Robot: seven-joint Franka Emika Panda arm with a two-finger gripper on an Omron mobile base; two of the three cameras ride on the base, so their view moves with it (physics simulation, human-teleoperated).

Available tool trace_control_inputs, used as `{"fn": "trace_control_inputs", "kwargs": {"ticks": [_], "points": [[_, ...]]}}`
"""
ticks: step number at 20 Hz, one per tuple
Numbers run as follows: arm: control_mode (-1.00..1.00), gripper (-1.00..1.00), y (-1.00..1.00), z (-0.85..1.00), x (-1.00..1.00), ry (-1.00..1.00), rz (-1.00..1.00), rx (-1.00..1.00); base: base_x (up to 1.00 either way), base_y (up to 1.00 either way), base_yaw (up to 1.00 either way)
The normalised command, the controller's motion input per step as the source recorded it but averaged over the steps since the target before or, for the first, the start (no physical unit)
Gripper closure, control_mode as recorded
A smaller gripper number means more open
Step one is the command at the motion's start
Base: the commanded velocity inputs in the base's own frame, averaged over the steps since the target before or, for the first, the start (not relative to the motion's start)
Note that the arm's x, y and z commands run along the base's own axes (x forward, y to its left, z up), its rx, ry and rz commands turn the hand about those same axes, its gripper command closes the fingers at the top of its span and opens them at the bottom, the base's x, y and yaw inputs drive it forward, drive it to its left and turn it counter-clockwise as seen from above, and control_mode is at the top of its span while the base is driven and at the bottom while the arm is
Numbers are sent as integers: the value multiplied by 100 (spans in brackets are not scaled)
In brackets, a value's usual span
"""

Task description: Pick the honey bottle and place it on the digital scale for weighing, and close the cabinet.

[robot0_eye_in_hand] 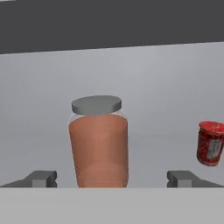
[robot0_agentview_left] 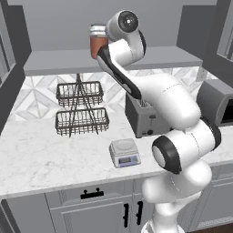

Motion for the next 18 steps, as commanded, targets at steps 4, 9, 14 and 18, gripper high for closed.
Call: {"fn": "trace_control_inputs", "kwargs": {"ticks": [4,9,14,18], "points": [[-100,-100,19,11,24,-7,0,0,0,0,0],[-100,-100,22,13,29,-10,0,0,0,0,0],[-100,-100,6,2,35,-1,0,0,0,0,0],[-100,-100,0,0,42,0,0,0,0,0,0]]}}
